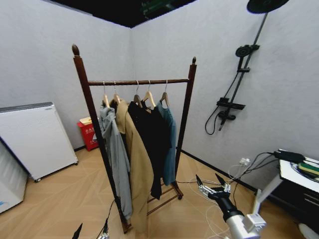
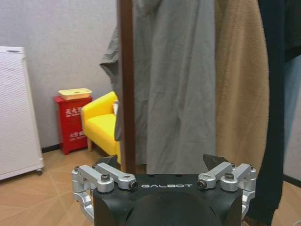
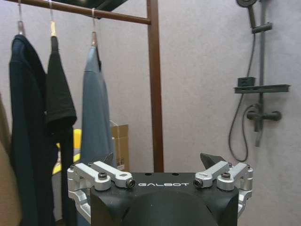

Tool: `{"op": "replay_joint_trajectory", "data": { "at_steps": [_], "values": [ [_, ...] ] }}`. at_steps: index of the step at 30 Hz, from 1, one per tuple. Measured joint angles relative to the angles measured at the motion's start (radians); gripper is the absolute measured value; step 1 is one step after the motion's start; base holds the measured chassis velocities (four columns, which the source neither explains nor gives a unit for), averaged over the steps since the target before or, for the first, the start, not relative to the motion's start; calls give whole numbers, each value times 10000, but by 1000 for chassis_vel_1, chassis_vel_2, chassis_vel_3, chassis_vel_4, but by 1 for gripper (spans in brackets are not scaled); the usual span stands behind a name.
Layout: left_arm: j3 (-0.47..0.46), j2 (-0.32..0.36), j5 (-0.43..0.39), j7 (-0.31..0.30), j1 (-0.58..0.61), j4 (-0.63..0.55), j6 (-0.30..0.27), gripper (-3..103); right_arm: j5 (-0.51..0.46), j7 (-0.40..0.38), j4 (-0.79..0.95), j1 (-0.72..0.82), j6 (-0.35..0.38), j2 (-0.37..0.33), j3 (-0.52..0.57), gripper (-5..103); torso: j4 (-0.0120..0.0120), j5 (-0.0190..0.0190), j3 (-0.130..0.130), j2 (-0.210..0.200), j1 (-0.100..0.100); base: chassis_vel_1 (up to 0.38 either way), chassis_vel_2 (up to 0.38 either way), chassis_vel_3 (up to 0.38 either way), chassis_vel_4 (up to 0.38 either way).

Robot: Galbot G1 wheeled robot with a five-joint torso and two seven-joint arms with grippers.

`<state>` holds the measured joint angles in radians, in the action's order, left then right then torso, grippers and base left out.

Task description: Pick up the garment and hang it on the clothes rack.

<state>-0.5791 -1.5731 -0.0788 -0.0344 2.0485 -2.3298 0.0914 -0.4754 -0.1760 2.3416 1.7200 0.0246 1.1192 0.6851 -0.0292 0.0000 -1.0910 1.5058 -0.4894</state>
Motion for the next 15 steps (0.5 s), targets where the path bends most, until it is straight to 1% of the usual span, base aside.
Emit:
{"op": "replay_joint_trajectory", "data": {
  "at_steps": [15],
  "values": [
    [0,0,0,0,0,0,0,100,-2,1,-1,-4,1,-1,-1,100,0,2,0,0,0,-118,-121,-126,-128]
  ]
}}
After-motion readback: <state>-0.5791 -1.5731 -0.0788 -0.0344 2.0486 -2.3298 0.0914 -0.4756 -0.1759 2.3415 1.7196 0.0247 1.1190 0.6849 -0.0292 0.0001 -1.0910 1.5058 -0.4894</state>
